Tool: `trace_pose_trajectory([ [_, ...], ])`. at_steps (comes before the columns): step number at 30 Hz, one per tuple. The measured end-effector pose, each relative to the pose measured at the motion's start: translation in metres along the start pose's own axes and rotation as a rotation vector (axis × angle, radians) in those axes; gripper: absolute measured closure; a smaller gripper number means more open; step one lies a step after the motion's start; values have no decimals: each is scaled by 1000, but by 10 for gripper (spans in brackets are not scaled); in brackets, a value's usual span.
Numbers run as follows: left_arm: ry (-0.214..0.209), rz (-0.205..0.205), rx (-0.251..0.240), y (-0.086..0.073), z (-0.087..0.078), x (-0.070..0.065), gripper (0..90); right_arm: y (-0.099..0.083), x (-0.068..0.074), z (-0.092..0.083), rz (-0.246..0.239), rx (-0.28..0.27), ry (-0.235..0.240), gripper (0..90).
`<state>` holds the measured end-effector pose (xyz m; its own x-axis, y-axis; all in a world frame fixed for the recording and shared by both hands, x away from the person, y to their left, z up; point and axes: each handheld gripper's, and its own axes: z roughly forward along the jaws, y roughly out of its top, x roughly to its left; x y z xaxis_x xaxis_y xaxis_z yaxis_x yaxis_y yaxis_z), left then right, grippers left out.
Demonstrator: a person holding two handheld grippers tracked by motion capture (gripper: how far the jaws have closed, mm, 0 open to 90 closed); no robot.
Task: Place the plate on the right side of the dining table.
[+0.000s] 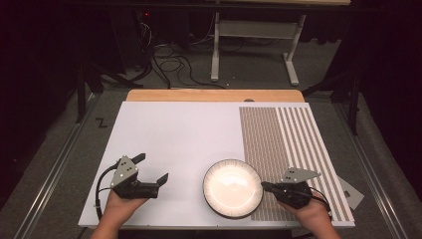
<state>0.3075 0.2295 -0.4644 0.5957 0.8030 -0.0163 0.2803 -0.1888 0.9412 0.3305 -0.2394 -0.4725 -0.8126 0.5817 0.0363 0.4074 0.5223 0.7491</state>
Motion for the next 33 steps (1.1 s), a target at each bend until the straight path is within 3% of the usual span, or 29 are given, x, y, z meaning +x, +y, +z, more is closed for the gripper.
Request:
trace_pose_trajectory([
  [33, -7, 2, 1, 0, 0, 0, 2, 1, 2, 1, -5, 5, -13, 900],
])
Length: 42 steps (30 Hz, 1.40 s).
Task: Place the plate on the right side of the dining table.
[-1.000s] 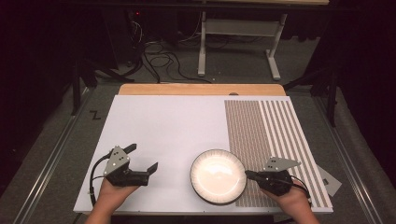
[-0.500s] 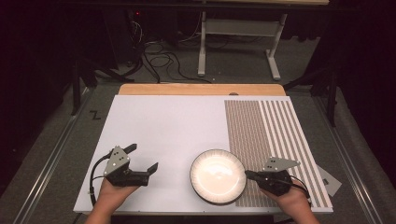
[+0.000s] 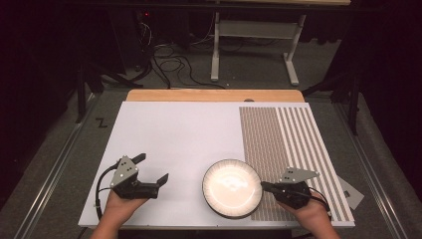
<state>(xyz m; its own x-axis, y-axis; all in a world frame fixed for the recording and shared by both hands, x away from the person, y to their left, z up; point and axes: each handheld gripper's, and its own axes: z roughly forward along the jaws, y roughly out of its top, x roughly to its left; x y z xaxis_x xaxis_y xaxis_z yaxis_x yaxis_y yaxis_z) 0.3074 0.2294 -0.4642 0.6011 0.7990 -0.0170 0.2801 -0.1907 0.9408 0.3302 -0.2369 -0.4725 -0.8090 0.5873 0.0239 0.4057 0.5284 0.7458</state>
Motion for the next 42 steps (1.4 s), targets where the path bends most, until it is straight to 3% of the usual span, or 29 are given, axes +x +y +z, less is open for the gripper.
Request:
trace_pose_trajectory([
  [42, -8, -2, 4, -1, 1, 0, 2, 0, 2, 3, 12, 10, 9, 900],
])
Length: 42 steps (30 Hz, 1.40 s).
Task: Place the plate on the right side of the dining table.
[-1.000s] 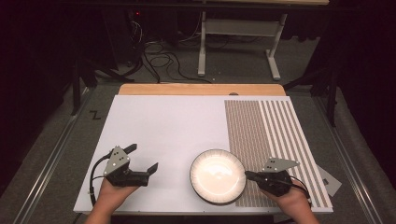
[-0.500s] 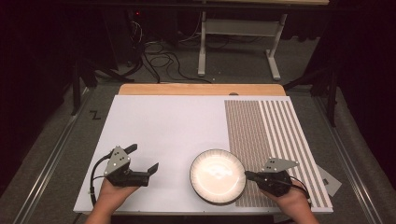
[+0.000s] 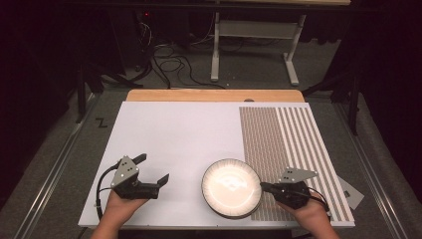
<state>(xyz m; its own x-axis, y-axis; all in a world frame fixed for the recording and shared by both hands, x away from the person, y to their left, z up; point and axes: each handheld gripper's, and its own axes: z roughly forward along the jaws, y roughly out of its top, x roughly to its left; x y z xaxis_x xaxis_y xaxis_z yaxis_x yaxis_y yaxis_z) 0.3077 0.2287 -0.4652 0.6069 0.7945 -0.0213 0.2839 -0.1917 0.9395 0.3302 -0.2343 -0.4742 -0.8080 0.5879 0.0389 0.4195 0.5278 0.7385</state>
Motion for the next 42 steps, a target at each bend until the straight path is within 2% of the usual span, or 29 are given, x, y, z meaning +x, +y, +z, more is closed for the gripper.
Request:
trace_pose_trajectory([
  [17, -6, -8, -2, 0, 0, 0, 2, 6, 10, 16, -27, 28, 26, 900],
  [27, -11, -11, -4, 0, 0, -1, 2, 7, 10, 16, -26, 29, 30, 900],
  [33, -36, -36, -5, 1, 1, -2, 2, 8, 11, 16, -31, 27, 24, 900],
  [41, -47, -27, 3, 2, 3, -5, 2, 8, 12, 18, -26, 29, 24, 900],
  [42, -48, -30, 3, 2, 3, -5, 2, 9, 14, 21, -46, 42, 37, 900],
])
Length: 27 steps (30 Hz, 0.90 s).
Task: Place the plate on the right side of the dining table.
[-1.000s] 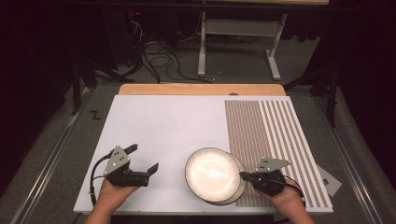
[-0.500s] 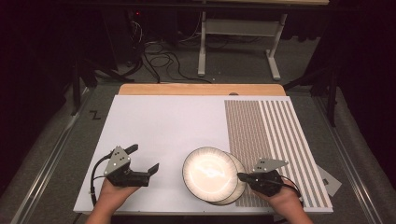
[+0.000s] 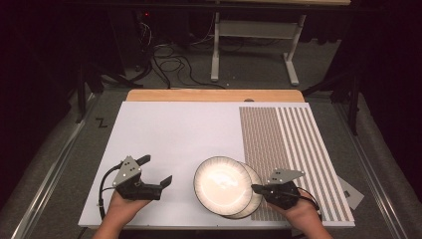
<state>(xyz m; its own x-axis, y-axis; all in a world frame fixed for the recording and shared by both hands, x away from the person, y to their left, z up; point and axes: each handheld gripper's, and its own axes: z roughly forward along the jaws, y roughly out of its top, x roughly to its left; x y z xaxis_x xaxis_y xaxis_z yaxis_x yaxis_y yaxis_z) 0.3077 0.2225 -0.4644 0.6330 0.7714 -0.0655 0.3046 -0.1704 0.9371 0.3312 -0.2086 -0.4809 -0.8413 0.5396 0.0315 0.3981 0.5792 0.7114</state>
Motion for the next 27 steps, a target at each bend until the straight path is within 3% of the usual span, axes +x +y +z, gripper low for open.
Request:
trace_pose_trajectory([
  [3, -9, -15, -4, 0, -1, 0, 2, 3, 5, 5, -26, 24, 0, 900],
  [10, -62, -54, 5, 3, 4, -6, 2, 7, 10, 11, -37, 32, -1, 900],
  [13, -94, -64, 30, 4, 10, -13, 3, 8, 11, 13, -45, 36, 2, 900],
  [20, -169, -139, 111, 8, 31, -34, 26, 12, 15, 19, -62, 46, 4, 900],
  [27, -208, -186, 170, 9, 45, -45, 73, 13, 16, 20, -67, 42, 3, 900],
])
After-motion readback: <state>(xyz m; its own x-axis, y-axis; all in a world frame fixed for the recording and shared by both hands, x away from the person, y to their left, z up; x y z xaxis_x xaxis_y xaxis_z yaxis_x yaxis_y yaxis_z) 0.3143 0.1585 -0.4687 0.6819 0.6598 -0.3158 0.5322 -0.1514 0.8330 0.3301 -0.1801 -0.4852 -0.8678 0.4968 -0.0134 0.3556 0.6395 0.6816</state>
